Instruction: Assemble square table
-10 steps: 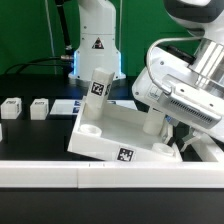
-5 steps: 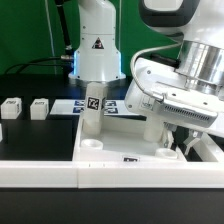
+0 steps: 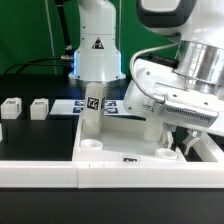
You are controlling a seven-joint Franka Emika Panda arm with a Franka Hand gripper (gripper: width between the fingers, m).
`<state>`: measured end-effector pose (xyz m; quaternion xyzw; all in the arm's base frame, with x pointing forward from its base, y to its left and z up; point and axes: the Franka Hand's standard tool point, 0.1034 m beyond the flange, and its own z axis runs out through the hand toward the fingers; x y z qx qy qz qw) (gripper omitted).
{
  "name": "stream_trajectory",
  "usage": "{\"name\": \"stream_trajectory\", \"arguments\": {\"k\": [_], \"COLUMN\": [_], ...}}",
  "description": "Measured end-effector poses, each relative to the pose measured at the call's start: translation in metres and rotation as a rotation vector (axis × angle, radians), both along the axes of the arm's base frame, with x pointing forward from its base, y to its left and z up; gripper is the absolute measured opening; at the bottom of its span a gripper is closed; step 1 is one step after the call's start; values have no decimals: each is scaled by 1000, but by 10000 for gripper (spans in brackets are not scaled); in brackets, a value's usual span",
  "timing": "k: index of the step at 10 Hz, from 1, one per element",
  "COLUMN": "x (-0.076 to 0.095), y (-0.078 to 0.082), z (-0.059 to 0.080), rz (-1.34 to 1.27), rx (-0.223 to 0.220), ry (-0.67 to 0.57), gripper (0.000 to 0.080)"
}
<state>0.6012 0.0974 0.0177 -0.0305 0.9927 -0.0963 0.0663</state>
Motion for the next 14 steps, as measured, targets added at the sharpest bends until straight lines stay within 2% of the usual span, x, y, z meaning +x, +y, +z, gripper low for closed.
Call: {"name": "stream_trajectory", "arguments": {"k": [1, 3, 5, 7, 9, 13, 14], "x": [0, 0, 0, 2, -1, -2, -2], "y": [-1, -2, 9, 30, 28, 26, 25], "z": [0, 0, 2, 10, 7, 4, 4], "rz": [22, 5, -59, -72, -68, -72, -73], "rx": [42, 70, 69, 56, 36, 36, 35], "ry": [-16, -18, -14, -1, 13, 18, 19], "gripper": [67, 69, 68, 68, 68, 68, 153]}}
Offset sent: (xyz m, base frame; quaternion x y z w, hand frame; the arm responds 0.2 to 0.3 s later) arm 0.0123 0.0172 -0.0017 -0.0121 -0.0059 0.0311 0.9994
